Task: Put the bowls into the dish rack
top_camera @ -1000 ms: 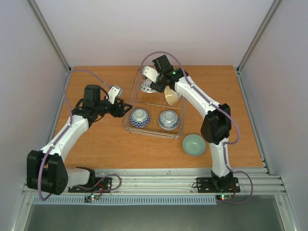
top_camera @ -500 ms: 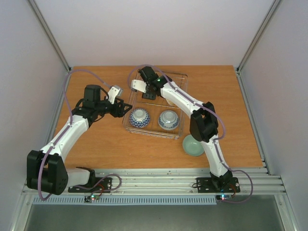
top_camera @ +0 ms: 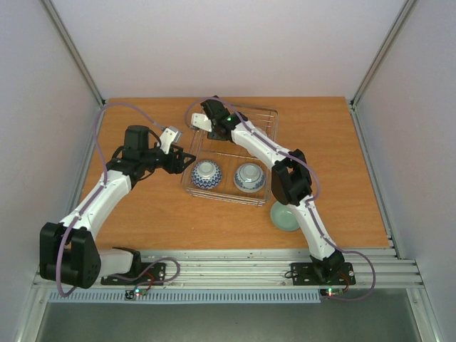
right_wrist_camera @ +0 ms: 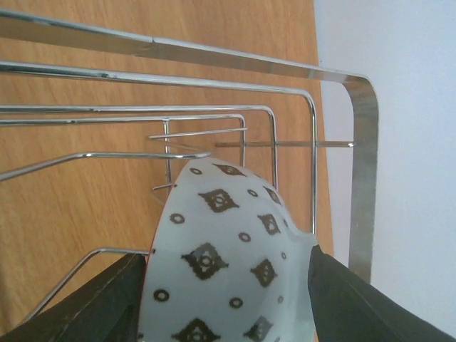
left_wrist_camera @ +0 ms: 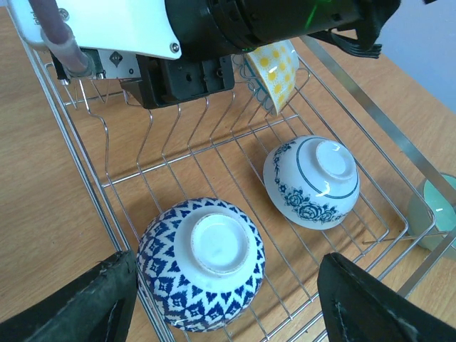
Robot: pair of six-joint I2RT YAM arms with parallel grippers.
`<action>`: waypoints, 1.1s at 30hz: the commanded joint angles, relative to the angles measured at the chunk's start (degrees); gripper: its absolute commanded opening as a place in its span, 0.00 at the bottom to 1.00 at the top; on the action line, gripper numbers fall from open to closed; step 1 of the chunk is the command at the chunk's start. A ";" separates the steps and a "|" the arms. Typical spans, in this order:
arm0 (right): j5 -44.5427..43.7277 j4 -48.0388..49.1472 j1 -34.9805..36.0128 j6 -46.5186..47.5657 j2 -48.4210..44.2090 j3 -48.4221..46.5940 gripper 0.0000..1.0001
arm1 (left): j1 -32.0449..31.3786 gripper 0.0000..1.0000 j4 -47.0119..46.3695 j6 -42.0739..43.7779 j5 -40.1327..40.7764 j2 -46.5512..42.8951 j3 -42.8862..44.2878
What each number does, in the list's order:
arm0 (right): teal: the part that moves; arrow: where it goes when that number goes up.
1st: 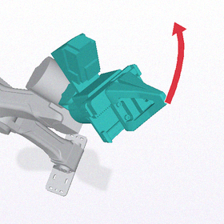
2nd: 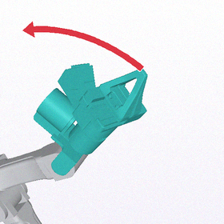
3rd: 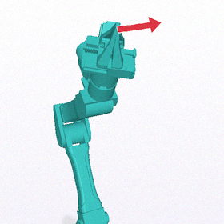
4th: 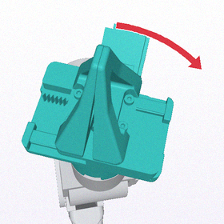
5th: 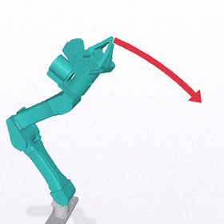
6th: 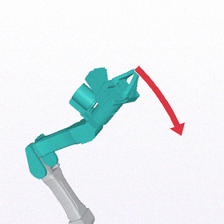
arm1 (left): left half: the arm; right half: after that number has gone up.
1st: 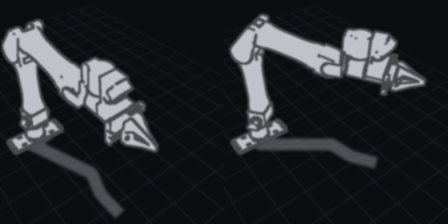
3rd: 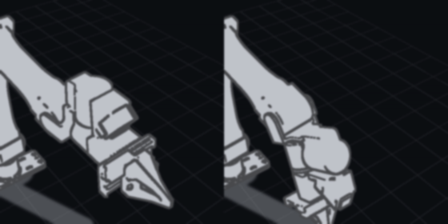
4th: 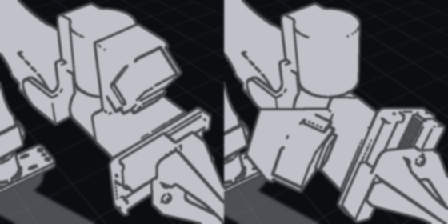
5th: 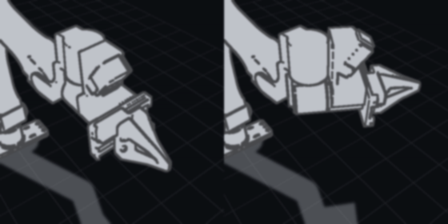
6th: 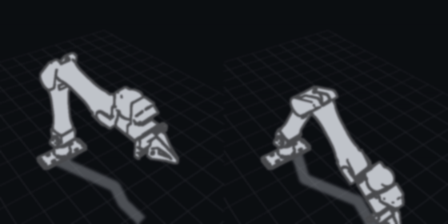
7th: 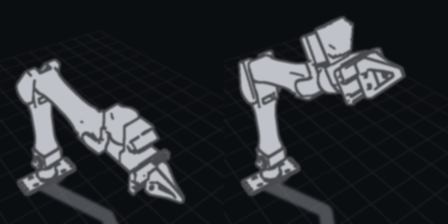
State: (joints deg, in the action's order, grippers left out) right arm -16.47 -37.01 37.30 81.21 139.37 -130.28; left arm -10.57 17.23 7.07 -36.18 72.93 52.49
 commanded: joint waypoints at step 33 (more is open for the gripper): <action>8.28 -7.52 -5.22 -7.88 4.90 -7.40 0.19 | 0.28 0.70 -3.11 0.24 0.23 0.20 0.48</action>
State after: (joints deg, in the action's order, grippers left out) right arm -9.43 -40.91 32.40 74.76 142.67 -136.25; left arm -10.57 16.86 7.05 -36.16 72.93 52.51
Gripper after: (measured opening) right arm 0.672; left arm 0.701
